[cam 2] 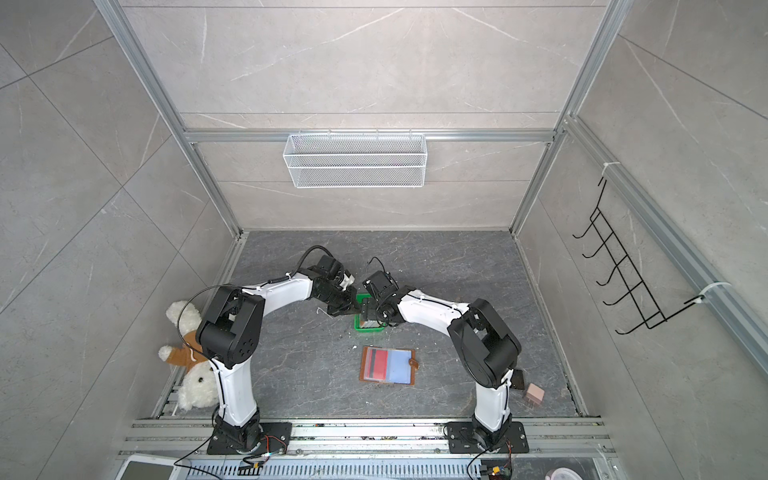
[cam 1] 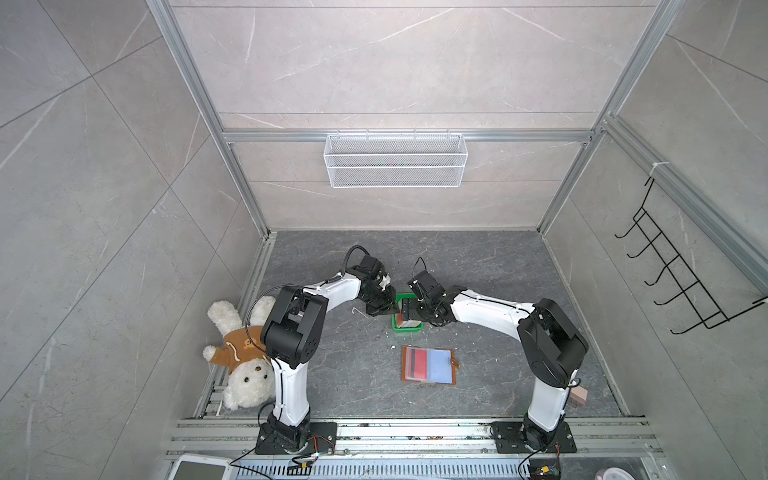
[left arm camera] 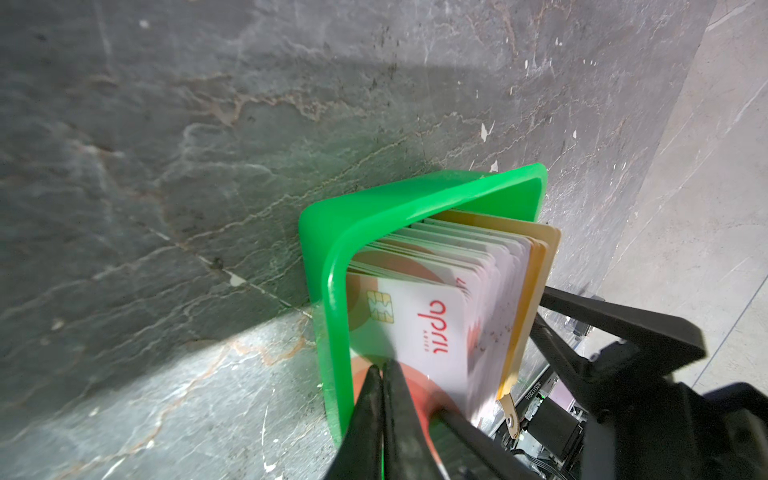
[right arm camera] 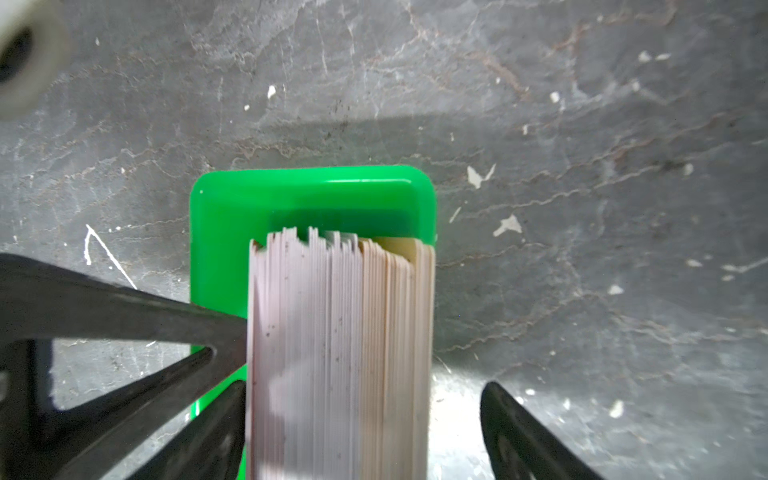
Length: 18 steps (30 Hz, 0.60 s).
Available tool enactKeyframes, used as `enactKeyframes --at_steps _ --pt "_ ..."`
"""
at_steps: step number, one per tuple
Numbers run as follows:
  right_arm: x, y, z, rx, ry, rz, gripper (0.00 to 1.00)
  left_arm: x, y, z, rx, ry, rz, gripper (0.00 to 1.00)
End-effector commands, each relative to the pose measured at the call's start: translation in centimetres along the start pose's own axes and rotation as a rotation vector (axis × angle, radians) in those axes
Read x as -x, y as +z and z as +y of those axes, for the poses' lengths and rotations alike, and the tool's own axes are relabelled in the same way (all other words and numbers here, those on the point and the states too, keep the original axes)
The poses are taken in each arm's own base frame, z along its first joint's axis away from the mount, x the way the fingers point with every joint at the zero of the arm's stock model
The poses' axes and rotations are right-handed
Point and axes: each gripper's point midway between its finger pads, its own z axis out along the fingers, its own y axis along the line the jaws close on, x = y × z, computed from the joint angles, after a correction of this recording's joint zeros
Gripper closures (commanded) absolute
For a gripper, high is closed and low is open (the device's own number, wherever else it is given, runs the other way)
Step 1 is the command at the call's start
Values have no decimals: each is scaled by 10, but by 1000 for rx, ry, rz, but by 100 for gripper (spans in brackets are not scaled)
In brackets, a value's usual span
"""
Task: Put the credit cards into the card holder
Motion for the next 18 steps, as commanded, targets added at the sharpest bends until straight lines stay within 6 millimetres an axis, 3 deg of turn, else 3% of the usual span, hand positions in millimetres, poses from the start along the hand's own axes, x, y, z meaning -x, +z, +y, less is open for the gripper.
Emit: enactKeyframes --at_steps 1,10,18 --pt "3 -12 -10 -33 -16 -15 13 5 -4 -2 19 12 -11 94" --pt "2 -17 -6 -6 -23 -7 14 4 -3 -6 -1 13 -4 93" --pt "-12 -5 -5 19 -19 42 14 9 -18 -13 9 41 -54 95"
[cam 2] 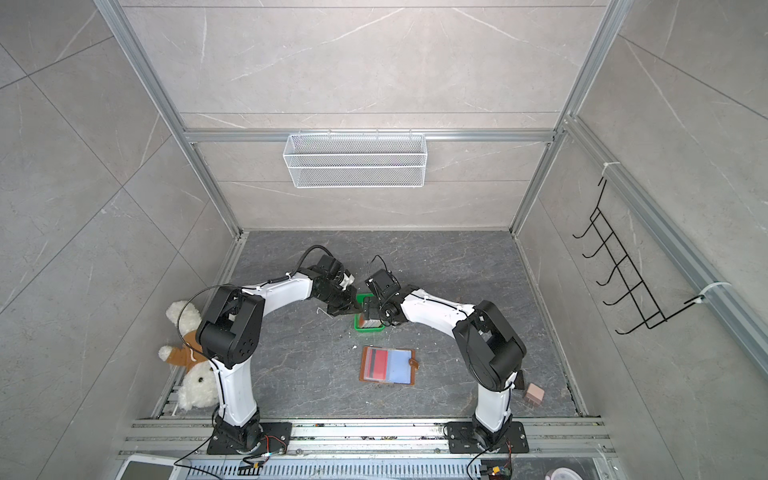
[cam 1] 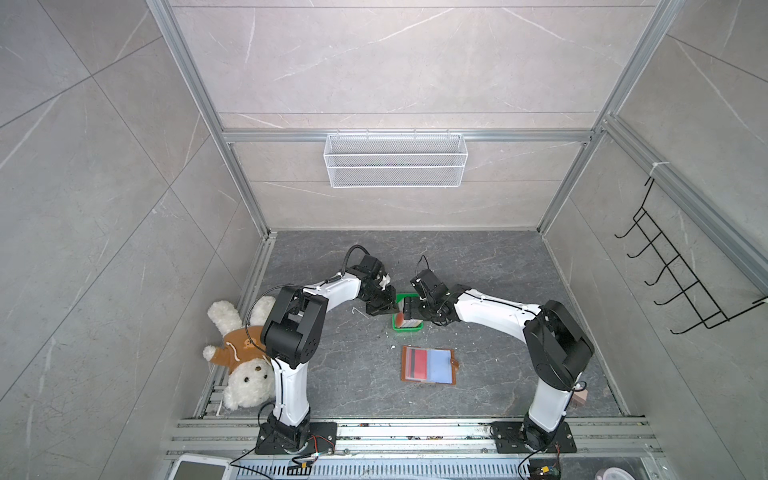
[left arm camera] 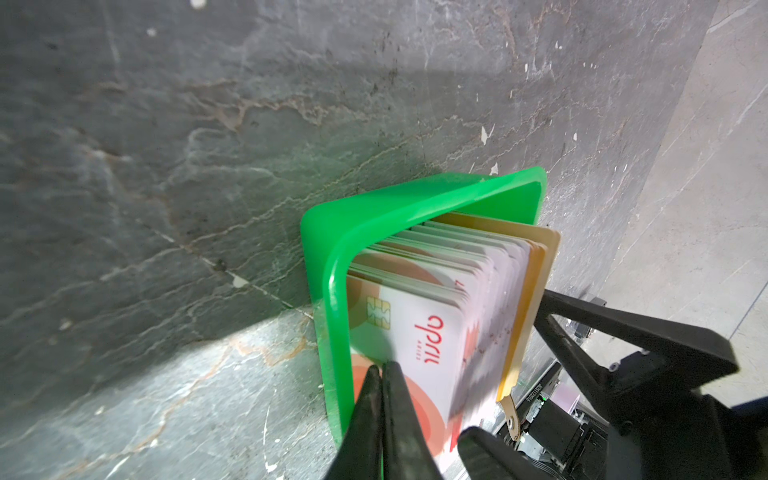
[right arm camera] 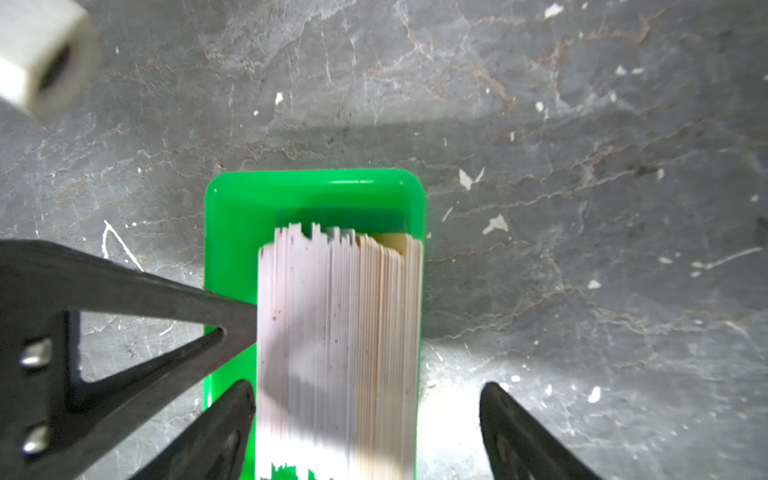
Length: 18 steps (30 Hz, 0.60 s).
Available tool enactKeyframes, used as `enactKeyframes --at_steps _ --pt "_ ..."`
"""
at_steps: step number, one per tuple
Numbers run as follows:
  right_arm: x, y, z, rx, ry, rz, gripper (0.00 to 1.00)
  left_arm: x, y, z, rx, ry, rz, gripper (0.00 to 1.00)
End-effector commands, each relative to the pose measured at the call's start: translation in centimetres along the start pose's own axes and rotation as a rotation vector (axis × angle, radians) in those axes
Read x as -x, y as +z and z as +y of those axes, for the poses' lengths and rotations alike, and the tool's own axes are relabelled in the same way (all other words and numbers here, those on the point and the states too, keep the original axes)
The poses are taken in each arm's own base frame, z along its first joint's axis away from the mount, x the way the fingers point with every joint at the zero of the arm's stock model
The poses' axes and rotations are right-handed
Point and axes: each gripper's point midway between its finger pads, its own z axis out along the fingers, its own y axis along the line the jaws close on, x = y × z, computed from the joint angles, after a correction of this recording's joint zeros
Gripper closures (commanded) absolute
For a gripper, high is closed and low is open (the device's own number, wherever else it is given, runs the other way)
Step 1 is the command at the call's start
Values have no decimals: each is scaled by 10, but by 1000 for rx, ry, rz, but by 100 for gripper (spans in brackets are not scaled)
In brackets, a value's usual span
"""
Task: Put the credit cards into the card holder
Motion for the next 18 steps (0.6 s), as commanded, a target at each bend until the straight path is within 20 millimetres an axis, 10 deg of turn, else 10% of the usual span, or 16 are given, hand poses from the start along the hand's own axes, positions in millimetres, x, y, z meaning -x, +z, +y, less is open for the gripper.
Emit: enactKeyframes --at_steps 1,18 --pt "-9 1 -3 6 -13 28 14 8 -18 -13 3 41 -50 95" --pt "-5 -7 5 81 -2 -25 13 10 -24 -16 7 54 -73 99"
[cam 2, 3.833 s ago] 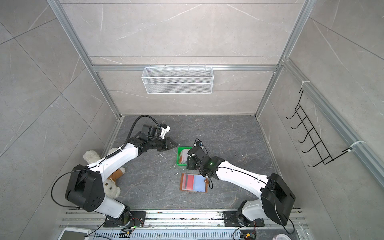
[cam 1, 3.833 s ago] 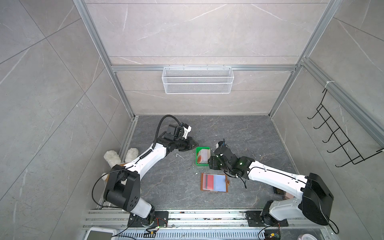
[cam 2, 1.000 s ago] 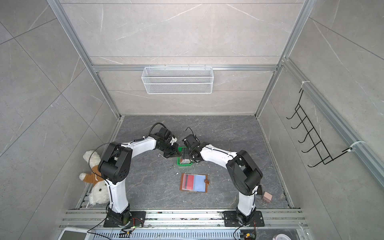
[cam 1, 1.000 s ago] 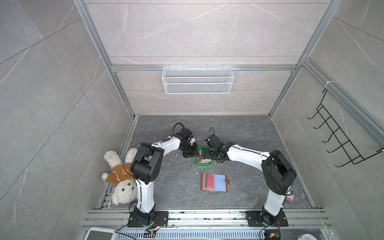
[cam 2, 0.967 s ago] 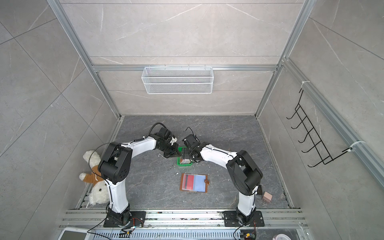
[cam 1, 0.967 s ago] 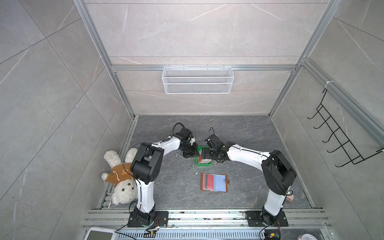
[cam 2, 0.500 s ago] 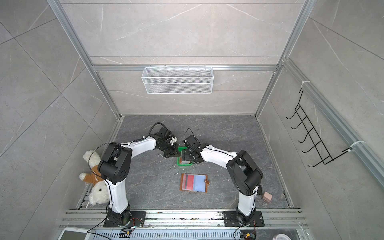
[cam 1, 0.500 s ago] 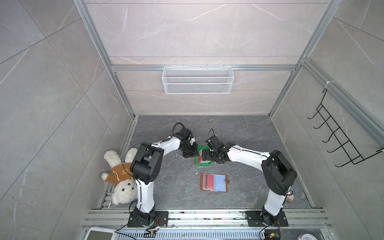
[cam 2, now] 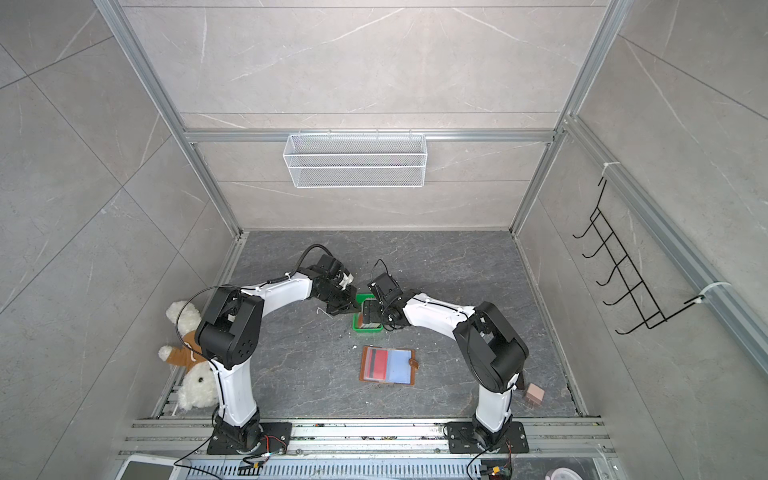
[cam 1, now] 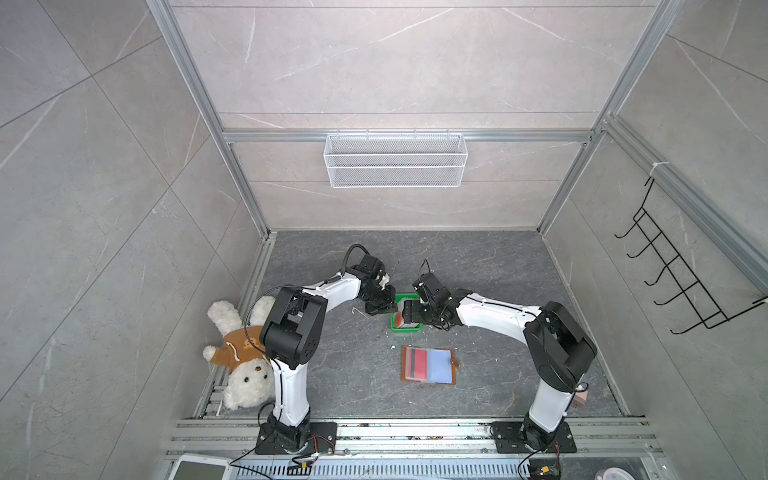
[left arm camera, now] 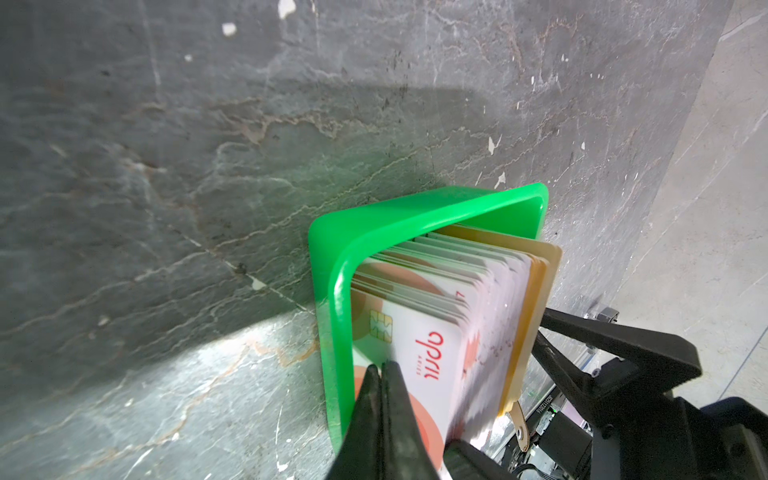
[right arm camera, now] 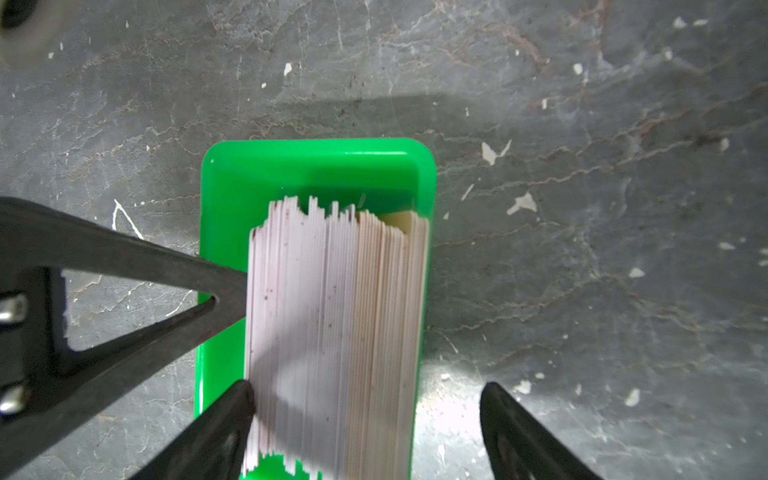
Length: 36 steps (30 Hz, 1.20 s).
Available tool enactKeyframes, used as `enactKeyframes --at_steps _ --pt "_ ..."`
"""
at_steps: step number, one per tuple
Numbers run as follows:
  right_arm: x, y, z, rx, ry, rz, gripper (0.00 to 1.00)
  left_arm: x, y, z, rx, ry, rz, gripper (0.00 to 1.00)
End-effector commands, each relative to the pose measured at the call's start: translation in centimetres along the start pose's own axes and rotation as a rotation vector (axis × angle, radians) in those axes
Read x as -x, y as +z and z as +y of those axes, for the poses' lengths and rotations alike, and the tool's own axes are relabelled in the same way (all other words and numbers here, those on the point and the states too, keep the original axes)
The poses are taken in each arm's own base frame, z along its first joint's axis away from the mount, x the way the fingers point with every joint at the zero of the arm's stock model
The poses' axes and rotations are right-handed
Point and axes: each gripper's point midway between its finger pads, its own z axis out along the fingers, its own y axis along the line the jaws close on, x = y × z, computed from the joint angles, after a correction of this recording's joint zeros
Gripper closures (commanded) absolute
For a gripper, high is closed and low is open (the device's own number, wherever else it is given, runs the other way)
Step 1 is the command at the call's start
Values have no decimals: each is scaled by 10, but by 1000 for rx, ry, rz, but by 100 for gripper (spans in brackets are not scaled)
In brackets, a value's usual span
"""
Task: Put the credit cards into the card holder
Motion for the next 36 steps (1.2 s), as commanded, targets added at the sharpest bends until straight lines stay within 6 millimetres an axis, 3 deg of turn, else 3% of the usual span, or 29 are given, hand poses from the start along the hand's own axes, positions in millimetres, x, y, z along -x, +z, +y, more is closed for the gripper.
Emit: enactKeyframes --at_steps 1,11,25,36 --pt "3 -11 2 24 -4 -30 14 8 -23 -18 -16 51 -55 99" --pt "7 -13 10 63 -4 -43 13 8 -23 -16 -3 48 -51 100" --pt "-7 7 5 5 -12 43 11 5 -16 -9 18 31 -24 100" --pt "9 14 0 -77 -9 29 12 2 -12 -7 16 20 -8 100"
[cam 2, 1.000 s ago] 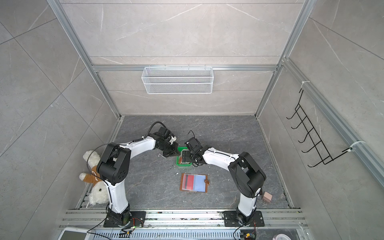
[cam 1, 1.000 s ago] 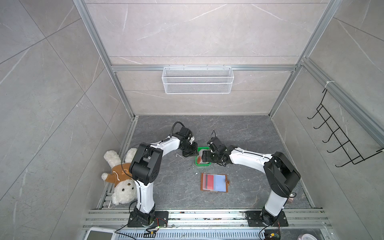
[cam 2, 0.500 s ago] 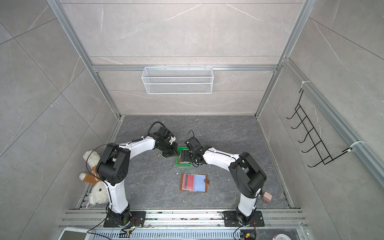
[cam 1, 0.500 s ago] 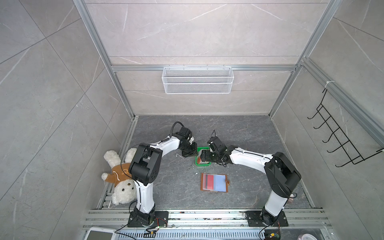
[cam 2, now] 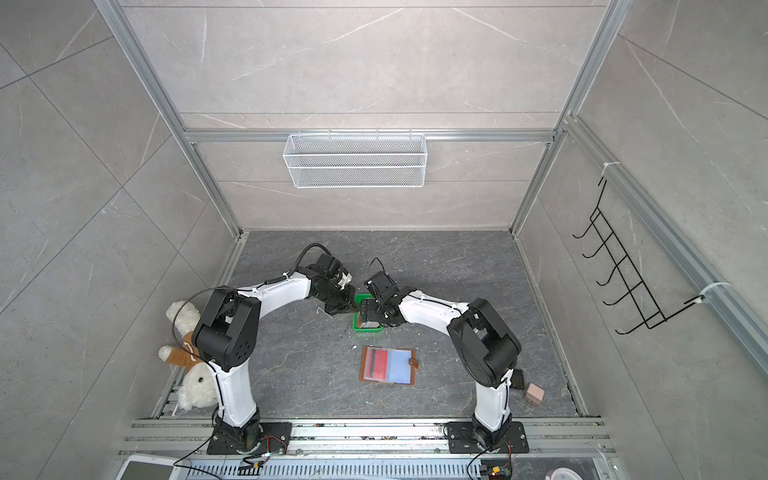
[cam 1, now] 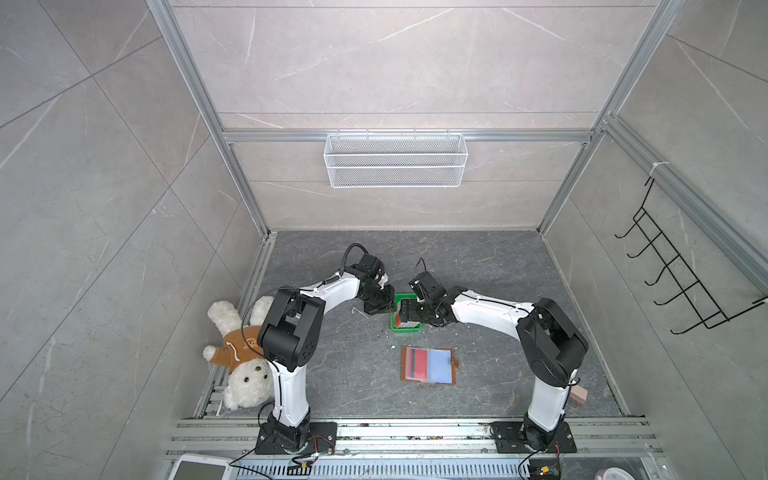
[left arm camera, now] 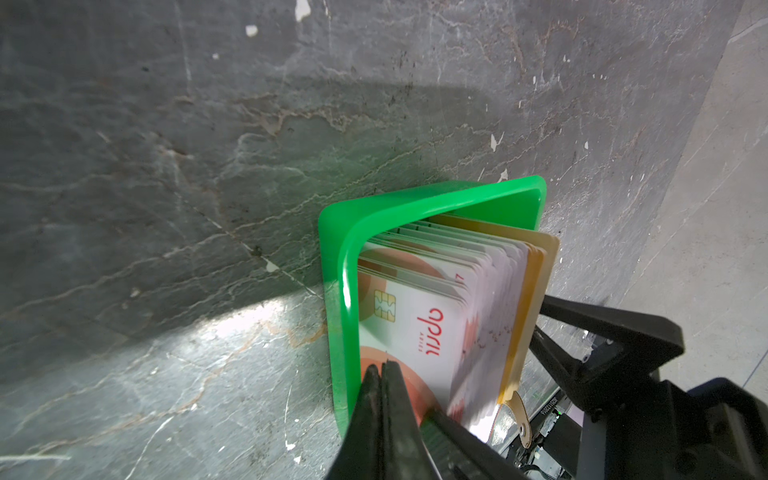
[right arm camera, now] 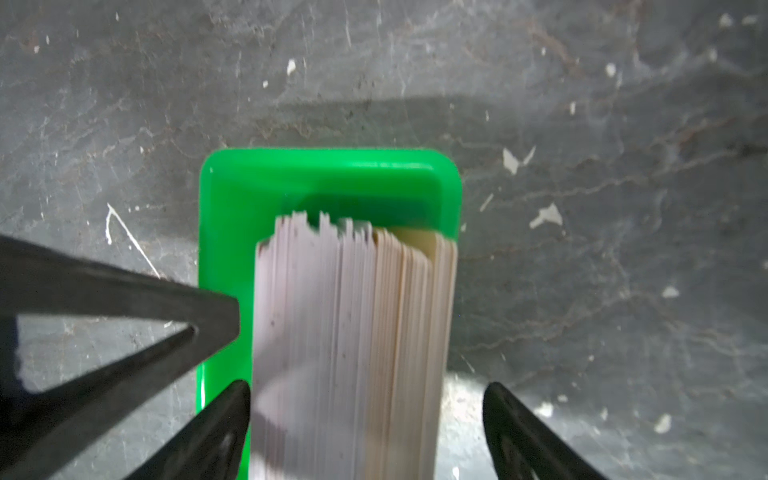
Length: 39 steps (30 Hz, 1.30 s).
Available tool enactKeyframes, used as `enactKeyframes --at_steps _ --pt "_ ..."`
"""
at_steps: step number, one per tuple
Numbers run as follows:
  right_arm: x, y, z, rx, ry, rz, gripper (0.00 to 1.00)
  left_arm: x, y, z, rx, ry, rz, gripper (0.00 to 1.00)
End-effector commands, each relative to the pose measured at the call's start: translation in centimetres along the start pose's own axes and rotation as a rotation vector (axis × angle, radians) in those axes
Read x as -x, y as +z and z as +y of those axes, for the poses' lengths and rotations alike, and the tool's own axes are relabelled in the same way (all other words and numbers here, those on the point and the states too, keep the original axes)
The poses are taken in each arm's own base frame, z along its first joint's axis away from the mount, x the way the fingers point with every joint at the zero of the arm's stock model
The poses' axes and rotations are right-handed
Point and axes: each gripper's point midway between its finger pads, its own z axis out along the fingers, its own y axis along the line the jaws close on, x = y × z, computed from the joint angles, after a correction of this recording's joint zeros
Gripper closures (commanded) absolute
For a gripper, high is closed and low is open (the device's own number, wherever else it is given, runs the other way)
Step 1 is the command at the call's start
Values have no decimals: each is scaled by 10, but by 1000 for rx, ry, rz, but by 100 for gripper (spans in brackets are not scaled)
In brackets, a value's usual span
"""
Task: Put the credit cards into the card holder
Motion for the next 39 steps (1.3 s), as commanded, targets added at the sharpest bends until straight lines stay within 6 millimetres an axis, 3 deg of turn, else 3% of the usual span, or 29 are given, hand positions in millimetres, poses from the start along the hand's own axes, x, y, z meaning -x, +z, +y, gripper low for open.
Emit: enactKeyframes --at_steps 1,6,20,39 --pt "4 3 -5 -59 -7 7 12 4 -6 -8 -8 21 -3 100" --pt "5 1 -6 -65 -11 8 12 4 -6 -9 -9 21 -2 100" --pt "-25 -9 -21 -67 -19 47 12 5 -5 -8 -10 19 -4 100" --pt "4 5 -12 -70 -50 34 12 0 1 -8 -2 22 20 100"
